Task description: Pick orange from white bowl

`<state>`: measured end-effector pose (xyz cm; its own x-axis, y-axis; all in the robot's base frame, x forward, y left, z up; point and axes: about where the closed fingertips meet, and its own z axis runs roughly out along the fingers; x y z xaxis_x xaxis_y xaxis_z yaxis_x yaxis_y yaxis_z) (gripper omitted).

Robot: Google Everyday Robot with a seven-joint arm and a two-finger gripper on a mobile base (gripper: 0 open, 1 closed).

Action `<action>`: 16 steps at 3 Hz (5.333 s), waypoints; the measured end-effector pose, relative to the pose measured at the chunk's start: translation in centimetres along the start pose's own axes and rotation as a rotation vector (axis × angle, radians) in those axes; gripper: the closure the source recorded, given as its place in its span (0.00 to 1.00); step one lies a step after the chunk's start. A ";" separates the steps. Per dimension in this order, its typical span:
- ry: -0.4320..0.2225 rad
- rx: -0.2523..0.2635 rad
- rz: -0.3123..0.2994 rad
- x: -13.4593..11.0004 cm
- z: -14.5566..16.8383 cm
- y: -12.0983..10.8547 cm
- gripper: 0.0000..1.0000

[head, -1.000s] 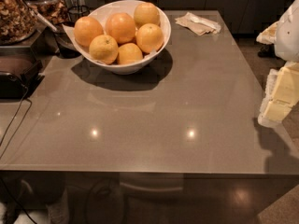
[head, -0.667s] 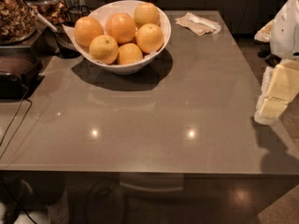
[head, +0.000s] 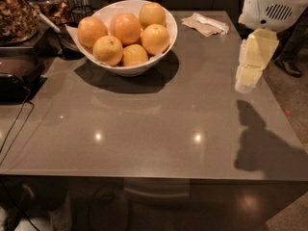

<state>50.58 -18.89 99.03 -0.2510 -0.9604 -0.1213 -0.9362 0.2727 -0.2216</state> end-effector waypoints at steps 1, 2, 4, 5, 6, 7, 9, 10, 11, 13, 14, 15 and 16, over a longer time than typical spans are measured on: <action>-0.008 0.017 -0.044 -3.1 0.4 -3.1 0.00; -0.035 0.050 -0.048 -4.0 0.2 -3.9 0.00; -0.122 0.055 -0.079 -7.8 1.2 -7.9 0.00; -0.139 0.073 -0.130 -11.3 1.3 -11.0 0.00; -0.177 0.079 -0.198 -15.4 2.0 -12.6 0.00; -0.203 0.116 -0.194 -16.1 1.8 -13.6 0.00; -0.281 0.083 -0.216 -20.1 4.0 -15.3 0.00; -0.308 0.072 -0.224 -21.8 5.0 -15.9 0.17; -0.327 0.062 -0.219 -22.9 6.0 -16.4 0.24; -0.325 0.044 -0.256 -25.5 8.3 -16.5 0.27; -0.312 0.032 -0.287 -26.8 9.5 -16.2 0.30; -0.302 0.023 -0.298 -27.2 10.2 -16.1 0.34; -0.293 0.011 -0.307 -27.4 10.9 -16.0 0.37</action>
Offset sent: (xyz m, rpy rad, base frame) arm 0.0314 0.0177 0.0060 -0.0074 -0.0171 0.0356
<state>75.07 3.73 95.37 0.1209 -0.9404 -0.3179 -0.9536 -0.0210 -0.3004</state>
